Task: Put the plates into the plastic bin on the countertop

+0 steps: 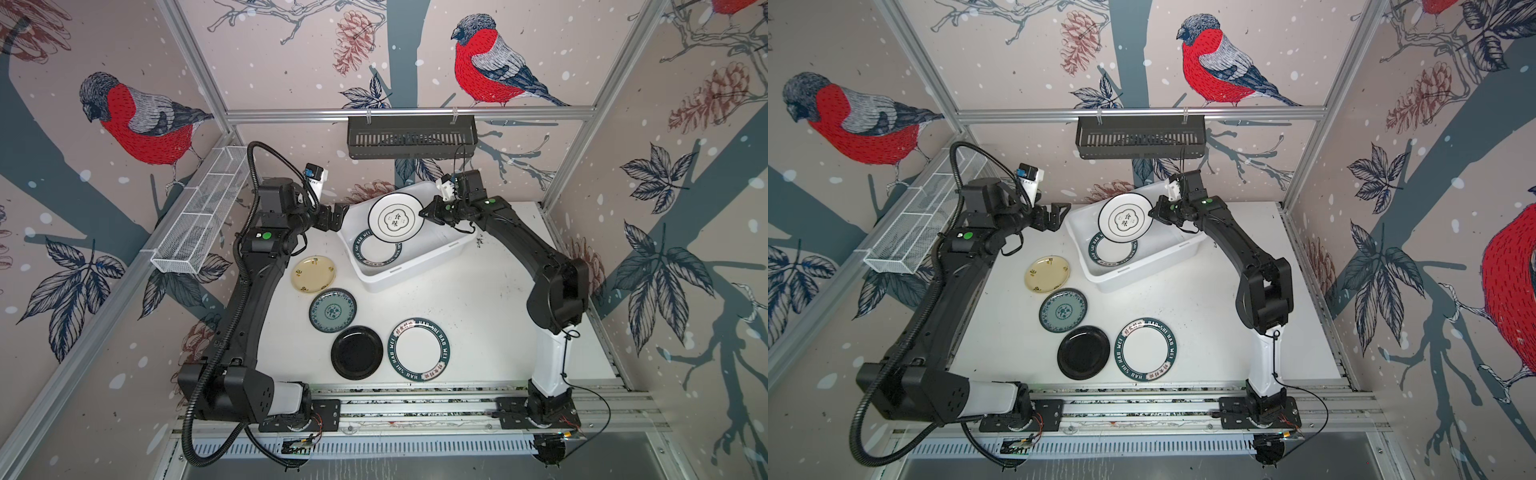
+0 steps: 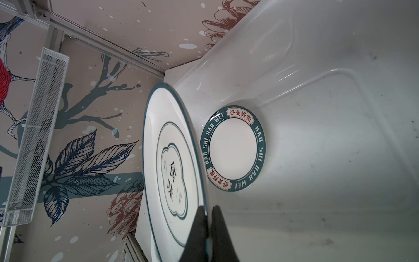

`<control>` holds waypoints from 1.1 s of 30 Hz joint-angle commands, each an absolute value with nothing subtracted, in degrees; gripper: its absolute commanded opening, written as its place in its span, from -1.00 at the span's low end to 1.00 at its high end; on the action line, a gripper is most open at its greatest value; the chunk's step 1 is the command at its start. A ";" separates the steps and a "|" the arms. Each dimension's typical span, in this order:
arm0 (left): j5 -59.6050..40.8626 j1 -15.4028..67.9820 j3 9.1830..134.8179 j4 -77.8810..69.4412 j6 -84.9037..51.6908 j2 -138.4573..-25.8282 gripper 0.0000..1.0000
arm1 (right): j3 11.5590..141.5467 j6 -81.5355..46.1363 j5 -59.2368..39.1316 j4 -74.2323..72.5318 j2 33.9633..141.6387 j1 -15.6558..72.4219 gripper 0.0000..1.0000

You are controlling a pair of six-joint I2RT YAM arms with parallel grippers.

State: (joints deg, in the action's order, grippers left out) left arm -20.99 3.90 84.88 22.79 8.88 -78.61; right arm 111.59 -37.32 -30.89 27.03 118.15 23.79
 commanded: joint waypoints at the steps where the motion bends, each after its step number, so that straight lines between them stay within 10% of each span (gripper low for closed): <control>1: -21.10 3.96 84.92 20.74 8.70 -78.09 0.93 | 114.79 -36.65 -32.69 25.68 121.33 24.63 -0.98; 33: -22.92 3.96 84.99 21.27 8.26 -80.15 0.93 | 129.81 -36.41 -29.23 29.06 143.10 25.88 -0.96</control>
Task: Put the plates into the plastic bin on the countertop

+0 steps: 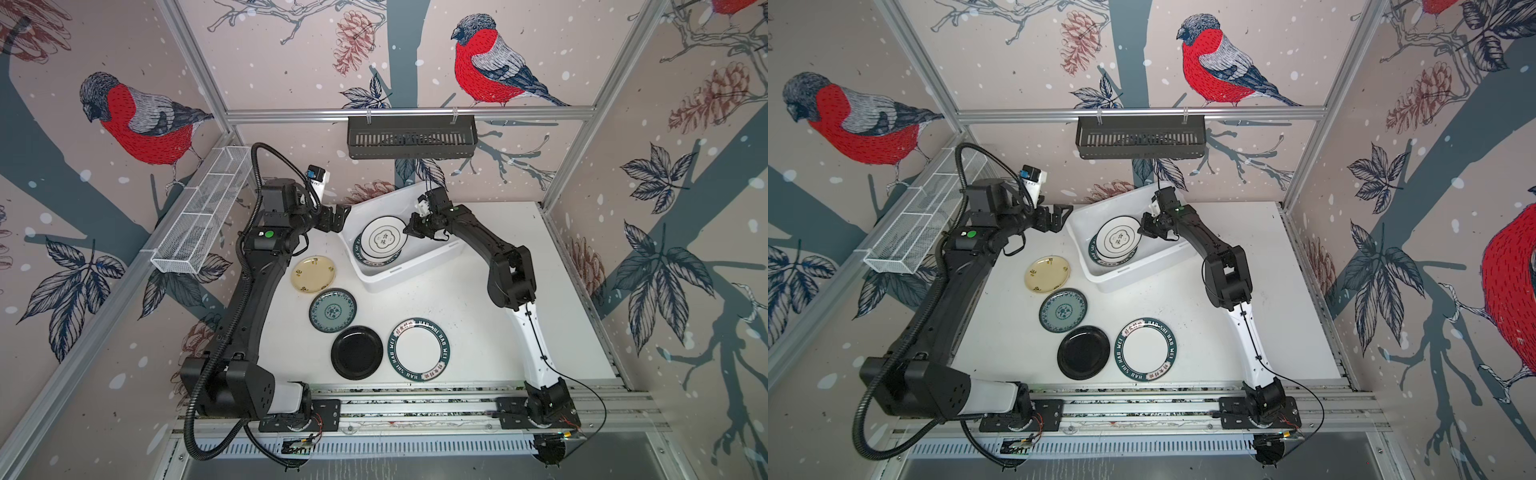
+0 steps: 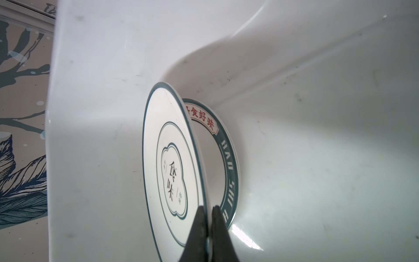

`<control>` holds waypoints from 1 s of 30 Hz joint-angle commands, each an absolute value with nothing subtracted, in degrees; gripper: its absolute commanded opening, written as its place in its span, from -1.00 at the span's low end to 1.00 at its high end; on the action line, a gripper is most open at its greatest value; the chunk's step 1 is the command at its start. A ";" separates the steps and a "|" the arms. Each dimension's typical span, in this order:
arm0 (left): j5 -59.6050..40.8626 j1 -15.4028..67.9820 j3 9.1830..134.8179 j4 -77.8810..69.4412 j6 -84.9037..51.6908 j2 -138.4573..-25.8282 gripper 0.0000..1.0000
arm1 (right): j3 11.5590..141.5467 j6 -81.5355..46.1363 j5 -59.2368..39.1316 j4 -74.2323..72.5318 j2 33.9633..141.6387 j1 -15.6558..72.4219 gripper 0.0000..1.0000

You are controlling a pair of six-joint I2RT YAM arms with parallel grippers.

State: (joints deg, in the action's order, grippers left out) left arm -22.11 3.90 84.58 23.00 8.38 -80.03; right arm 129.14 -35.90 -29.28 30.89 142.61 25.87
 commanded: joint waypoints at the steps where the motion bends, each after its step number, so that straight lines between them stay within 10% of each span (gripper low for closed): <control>1: -23.00 3.96 85.07 21.35 8.35 -80.23 0.93 | 129.83 -36.39 -29.18 28.88 143.34 25.79 -0.96; 30: -22.12 3.87 85.75 22.06 8.53 -81.66 0.93 | 131.63 -38.15 -30.81 27.84 147.28 25.40 -0.72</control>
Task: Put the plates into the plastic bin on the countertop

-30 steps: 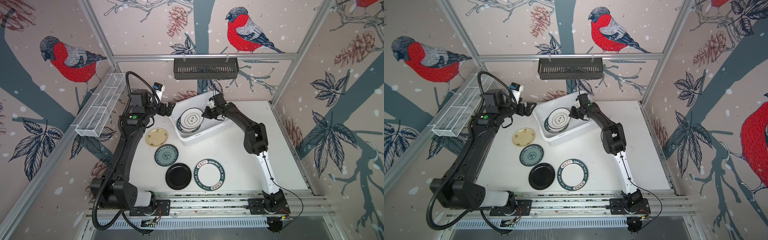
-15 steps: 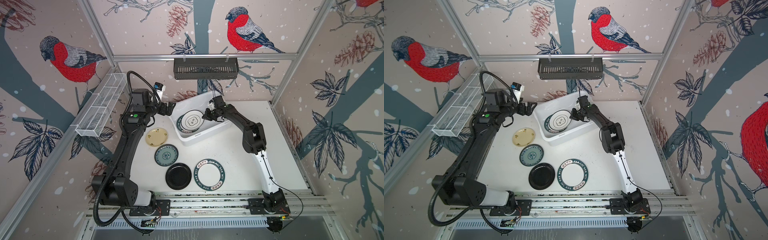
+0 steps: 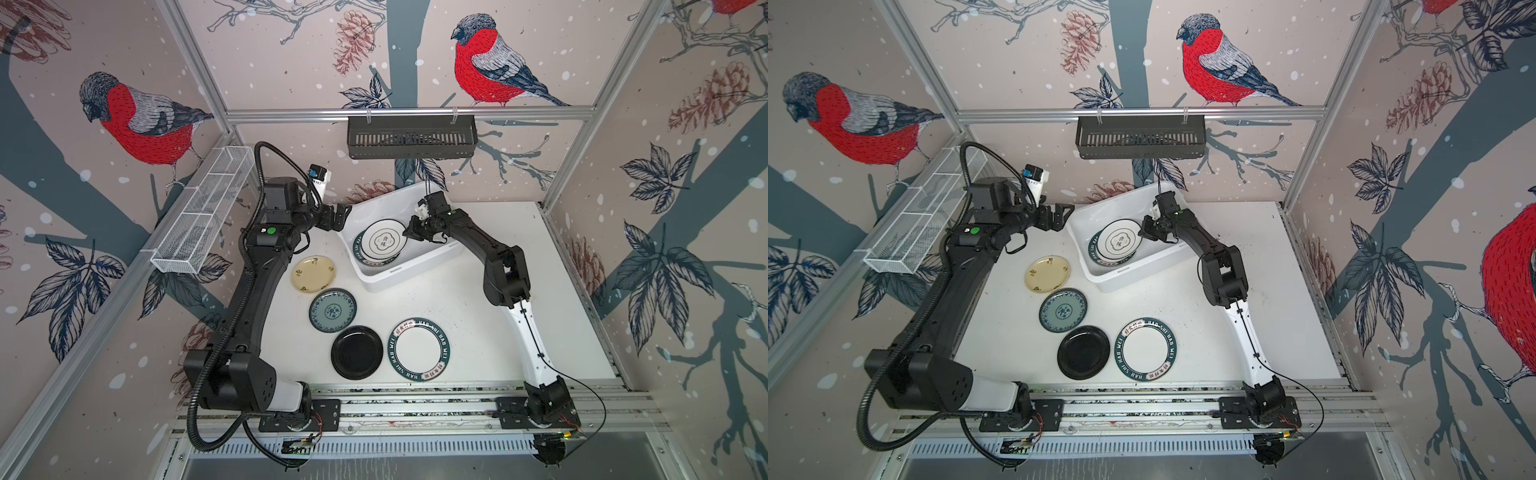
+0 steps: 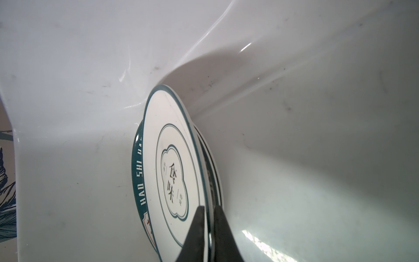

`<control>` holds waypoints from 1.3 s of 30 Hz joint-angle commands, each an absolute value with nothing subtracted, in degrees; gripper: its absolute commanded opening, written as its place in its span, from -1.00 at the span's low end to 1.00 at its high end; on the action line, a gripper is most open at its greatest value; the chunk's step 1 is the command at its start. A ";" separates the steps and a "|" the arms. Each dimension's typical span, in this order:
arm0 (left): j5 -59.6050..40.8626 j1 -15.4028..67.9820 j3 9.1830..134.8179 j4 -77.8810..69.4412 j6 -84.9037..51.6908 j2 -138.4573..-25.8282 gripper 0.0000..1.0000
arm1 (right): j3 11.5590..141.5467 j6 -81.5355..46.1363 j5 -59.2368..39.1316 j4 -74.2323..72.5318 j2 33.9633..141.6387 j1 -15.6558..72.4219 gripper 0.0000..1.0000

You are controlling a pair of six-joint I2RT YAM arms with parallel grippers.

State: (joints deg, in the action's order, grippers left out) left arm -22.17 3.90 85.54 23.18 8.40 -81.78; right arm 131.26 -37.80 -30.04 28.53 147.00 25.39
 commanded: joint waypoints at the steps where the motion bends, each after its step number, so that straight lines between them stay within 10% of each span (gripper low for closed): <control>1: -22.06 3.87 85.61 22.10 8.59 -81.65 0.93 | 131.65 -38.14 -30.76 27.86 147.32 25.40 -0.71; 39: -23.60 3.43 83.09 21.36 8.44 -81.12 0.93 | 133.23 -34.73 -26.25 34.19 146.44 27.35 -0.31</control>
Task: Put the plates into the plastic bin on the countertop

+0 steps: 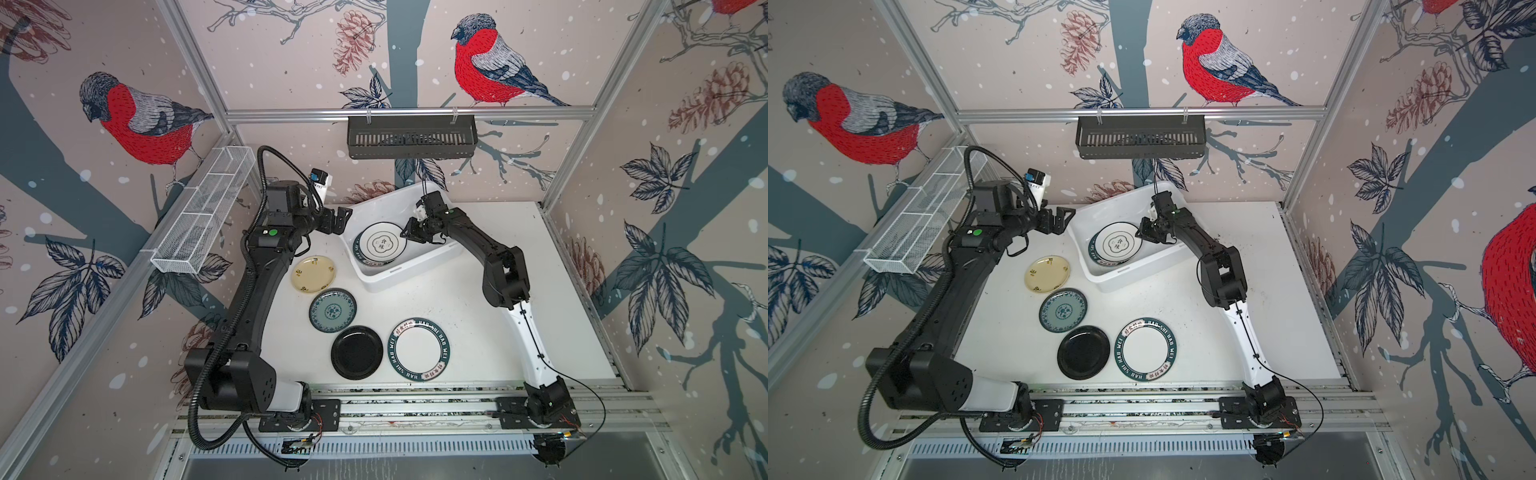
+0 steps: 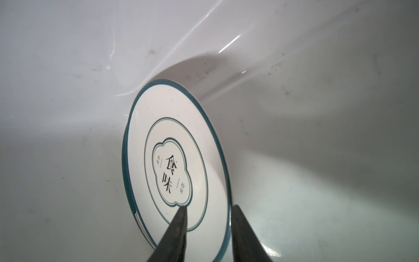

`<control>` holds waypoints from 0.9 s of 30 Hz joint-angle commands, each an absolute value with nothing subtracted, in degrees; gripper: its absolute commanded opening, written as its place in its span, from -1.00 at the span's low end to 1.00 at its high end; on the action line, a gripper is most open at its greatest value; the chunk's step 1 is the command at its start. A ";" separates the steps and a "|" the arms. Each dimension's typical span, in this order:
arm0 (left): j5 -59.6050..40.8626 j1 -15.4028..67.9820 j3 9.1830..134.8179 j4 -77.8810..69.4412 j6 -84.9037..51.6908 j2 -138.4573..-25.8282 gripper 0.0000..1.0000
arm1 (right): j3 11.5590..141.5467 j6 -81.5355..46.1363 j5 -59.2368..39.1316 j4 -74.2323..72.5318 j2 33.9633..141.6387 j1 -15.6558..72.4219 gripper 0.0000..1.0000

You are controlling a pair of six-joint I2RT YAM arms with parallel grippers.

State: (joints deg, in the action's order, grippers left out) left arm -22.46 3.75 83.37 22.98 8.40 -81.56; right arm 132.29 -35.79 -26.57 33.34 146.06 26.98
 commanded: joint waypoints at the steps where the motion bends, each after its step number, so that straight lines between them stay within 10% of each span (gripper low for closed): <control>1: -23.69 3.44 83.01 21.38 8.48 -81.12 0.93 | 133.53 -34.80 -26.52 34.40 146.66 27.39 -0.31; 27: -24.89 3.35 82.42 20.99 8.33 -81.30 0.93 | 134.54 -34.41 -29.27 36.12 147.83 28.23 -0.30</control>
